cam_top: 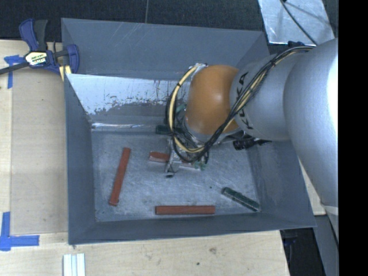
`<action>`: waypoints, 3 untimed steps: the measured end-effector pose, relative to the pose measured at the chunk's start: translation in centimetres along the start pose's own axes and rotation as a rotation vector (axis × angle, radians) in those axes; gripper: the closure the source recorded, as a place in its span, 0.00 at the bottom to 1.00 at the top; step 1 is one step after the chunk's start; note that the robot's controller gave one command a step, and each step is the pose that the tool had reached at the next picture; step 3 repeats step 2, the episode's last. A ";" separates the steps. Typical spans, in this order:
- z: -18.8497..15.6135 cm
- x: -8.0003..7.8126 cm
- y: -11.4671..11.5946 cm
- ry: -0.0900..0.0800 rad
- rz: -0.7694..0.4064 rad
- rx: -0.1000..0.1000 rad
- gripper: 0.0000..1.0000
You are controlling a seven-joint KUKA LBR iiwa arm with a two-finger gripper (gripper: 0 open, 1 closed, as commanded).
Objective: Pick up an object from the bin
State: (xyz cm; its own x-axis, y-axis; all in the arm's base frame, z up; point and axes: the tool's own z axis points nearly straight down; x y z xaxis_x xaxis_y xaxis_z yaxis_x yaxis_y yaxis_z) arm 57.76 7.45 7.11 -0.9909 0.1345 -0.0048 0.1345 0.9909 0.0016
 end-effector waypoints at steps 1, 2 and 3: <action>-12.3 2.5 -2.0 0.002 -0.044 0.001 1.00; -17.4 1.7 -0.3 -0.004 -0.127 -0.001 1.00; -17.4 1.7 -0.3 -0.004 -0.127 -0.001 1.00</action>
Offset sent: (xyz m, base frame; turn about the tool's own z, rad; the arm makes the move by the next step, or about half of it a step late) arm -0.0289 -0.0161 0.1221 -0.0455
